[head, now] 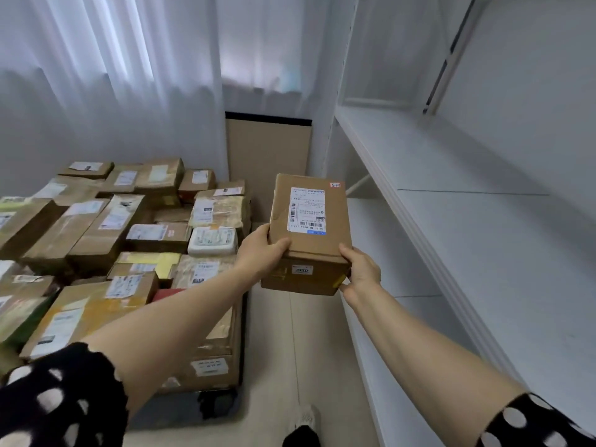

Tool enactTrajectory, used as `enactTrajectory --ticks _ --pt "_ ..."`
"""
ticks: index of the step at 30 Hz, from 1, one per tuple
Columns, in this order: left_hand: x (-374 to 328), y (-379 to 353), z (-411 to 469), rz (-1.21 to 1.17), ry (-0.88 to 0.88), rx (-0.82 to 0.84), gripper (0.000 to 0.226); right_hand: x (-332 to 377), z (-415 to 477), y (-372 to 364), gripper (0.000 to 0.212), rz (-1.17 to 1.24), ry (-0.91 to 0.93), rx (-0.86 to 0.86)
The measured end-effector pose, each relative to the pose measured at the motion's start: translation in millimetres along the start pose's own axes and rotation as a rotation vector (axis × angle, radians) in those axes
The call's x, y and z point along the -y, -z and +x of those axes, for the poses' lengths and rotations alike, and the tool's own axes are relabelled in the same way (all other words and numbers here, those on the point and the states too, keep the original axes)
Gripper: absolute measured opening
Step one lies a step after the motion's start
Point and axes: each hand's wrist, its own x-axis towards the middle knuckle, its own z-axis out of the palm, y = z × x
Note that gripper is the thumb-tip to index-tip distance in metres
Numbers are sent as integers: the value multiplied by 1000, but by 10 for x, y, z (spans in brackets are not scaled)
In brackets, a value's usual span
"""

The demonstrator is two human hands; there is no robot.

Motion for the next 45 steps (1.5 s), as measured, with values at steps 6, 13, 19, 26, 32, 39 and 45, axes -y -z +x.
enactTrajectory --ticks 6,13,19,26,32,39,45 --pt "-183 -277 1399 -20 48 -20 49 522 1394 -518 20 -29 -26 49" --pt "-199 -318 2723 -2 119 -78 50 921 2615 -1241 33 -83 -67 113" --pt "-39 -235 3837 -13 182 -90 52 1020 3611 -1950 32 -104 -109 137" --pt "157 44 5196 -43 210 -95 52 1162 4704 -2941 39 -99 -155 151" --pt "380 264 6079 4 277 -107 51 1124 5474 -3658 43 -90 -192 204" --pt "740 508 7031 20 438 -110 63 1022 6331 -4453 31 -104 -296 318" --pt "1113 576 7725 25 619 -172 57 813 7053 -5084 54 -199 -376 386"
